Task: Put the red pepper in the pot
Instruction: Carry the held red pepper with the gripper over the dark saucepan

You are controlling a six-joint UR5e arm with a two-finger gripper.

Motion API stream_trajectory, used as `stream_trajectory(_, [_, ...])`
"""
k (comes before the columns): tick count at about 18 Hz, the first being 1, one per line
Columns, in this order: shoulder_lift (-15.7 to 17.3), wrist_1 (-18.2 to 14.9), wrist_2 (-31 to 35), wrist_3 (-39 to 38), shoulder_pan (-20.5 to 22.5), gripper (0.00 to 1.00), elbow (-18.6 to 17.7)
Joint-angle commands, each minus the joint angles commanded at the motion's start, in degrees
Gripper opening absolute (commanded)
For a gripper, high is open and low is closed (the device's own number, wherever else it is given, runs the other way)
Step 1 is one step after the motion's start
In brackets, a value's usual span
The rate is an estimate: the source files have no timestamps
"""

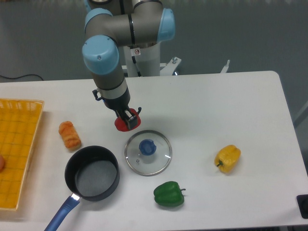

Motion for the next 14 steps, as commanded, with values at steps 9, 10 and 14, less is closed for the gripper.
stream_trajectory(9, [-2.5, 0.1, -1.1, -0.7, -1.3, 0.48, 2.9])
stream_trajectory(10, [-3.4, 0.1, -1.1, -0.8, -2.0, 0.48, 3.8])
stream_trajectory(14, [-6.8, 0.3, -1.1, -4.0, -4.1, 0.48, 8.1])
